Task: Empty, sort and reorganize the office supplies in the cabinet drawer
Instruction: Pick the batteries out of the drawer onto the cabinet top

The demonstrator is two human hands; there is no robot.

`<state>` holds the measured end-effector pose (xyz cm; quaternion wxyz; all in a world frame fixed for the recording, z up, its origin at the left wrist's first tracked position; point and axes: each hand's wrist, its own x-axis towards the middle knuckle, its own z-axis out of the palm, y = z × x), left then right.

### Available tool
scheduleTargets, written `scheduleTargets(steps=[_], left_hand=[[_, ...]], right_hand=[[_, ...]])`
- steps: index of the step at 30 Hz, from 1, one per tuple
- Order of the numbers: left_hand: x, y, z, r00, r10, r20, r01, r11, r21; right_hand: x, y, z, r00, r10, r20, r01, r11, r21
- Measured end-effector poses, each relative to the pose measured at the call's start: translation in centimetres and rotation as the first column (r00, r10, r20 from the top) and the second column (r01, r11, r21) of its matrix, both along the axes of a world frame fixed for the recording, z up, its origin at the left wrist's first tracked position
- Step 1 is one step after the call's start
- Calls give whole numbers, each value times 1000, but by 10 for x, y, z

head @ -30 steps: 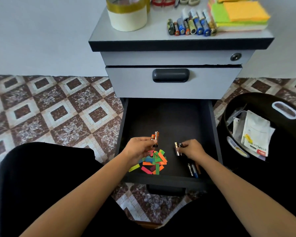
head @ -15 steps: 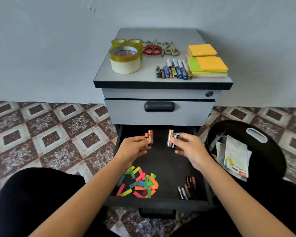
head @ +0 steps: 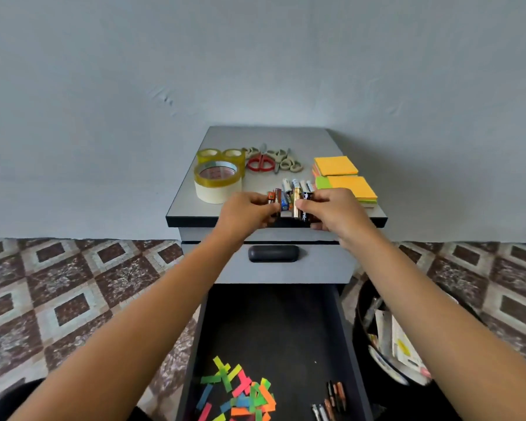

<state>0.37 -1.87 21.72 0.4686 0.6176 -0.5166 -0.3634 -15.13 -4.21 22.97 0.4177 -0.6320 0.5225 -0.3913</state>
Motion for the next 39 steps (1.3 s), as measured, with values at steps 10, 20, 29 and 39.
scheduleTargets(steps=[10,20,29,39], left_hand=[[8,-86,29,974,56,220,-71,996,61],[8,-124,13,899,84,429,-138,986,96],[12,-133,4,895,89,438,-156,981,119],[12,-132,1,887,56,458,-123,985,118]], right_hand=[[39,-83,41,923,-32,-382,38,999,9],[62,-127,27,870,41,-491,29,991,134],[66,-141,24,805,40,-592,7,997,76],[62,-140,23,843,64,-535,4,992,125]])
